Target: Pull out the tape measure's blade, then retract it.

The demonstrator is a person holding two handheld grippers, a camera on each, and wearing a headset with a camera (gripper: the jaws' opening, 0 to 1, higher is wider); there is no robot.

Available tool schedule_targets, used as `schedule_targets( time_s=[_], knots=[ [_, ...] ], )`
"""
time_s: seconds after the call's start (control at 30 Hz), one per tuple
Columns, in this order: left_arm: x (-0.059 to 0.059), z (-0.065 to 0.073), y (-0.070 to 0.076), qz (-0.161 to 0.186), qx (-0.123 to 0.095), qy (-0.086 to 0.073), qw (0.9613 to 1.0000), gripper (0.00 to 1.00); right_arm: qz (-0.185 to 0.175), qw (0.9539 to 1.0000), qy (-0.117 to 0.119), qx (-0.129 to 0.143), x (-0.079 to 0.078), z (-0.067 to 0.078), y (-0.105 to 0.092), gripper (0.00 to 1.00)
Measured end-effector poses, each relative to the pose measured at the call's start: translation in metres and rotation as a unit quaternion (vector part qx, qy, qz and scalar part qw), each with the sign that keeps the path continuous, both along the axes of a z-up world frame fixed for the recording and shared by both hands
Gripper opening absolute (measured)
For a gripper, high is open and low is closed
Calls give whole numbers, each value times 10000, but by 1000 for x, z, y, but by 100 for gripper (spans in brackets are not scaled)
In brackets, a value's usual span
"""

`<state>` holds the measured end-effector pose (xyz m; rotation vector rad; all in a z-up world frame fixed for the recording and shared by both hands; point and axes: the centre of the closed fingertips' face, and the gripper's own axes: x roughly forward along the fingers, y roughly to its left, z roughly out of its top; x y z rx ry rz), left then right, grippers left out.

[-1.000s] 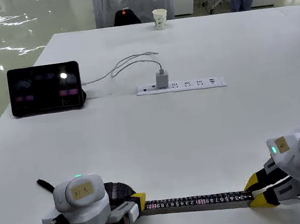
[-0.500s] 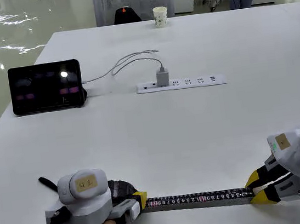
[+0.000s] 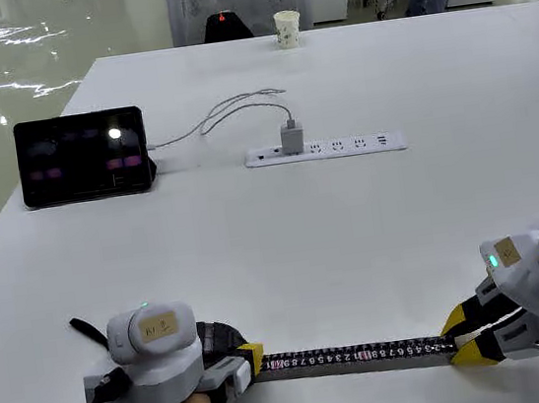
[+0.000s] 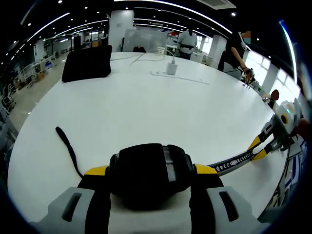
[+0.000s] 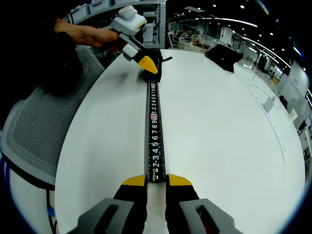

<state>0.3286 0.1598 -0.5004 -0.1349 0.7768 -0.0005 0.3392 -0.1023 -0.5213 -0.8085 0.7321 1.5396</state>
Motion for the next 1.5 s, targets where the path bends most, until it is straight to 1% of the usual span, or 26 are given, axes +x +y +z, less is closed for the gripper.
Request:
schedule_targets(
  time_s=[0.5,1.5],
  knots=[
    [-1,0,0,17,-69,34,10000,60,9,10000,1,-46,-1,0,0,10],
    [0,0,1,24,-135,34,9999,60,6,10000,63,-52,-2,0,3,10]
  ],
)
